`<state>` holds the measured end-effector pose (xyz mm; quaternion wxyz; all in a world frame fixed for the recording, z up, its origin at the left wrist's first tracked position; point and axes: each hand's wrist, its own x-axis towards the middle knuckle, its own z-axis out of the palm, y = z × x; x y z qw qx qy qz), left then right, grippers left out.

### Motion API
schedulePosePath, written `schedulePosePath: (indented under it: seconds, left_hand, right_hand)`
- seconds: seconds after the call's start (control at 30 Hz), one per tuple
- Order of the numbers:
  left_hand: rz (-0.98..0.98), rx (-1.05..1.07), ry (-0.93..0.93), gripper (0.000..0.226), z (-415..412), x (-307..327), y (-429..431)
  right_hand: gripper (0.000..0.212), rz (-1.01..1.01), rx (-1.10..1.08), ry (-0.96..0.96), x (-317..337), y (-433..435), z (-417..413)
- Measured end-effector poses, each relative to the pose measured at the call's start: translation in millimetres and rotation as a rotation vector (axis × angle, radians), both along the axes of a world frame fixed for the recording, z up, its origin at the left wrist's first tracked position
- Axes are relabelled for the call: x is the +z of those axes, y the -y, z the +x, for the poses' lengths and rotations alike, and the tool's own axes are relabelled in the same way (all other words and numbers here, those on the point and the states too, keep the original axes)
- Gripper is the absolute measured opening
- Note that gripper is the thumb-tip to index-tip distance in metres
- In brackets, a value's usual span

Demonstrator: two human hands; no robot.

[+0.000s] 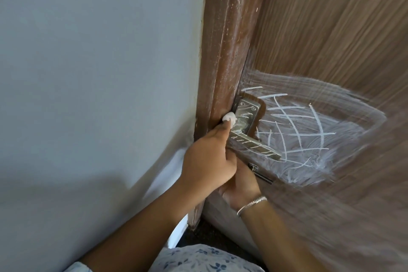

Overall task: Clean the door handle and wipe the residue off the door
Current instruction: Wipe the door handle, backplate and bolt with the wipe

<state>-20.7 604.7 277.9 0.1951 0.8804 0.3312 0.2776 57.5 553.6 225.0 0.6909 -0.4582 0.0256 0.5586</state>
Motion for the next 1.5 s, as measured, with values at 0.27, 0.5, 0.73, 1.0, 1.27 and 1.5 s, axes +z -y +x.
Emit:
schedulePosePath:
  seconds: [0.27,0.5,0.73,1.0,1.27,1.5]
  left_hand:
    - [0.023,-0.066,-0.114,0.081,22,49,-7]
    - [-0.185,-0.153,-0.215,0.082,31,58,-19]
    - [-0.318,-0.192,-0.199,0.083,25,51,-20]
    - [-0.664,-0.184,-0.129,0.079,20,34,-14]
    - [-0.678,-0.217,0.091,0.074,23,47,-16]
    - [-0.494,-0.166,0.004,0.068,28,47,-19]
  right_hand:
    - [0.053,-0.014,-0.012,0.628,23,13,-17]
    - [0.039,0.148,-0.134,0.841,45,20,-10]
    - [0.016,0.168,-0.129,0.980,51,24,-10]
    - [0.020,0.179,-0.101,0.943,55,26,-10]
    - [0.019,0.225,-0.108,0.998,63,27,-5]
    - [0.015,0.225,-0.094,1.002,65,27,-4]
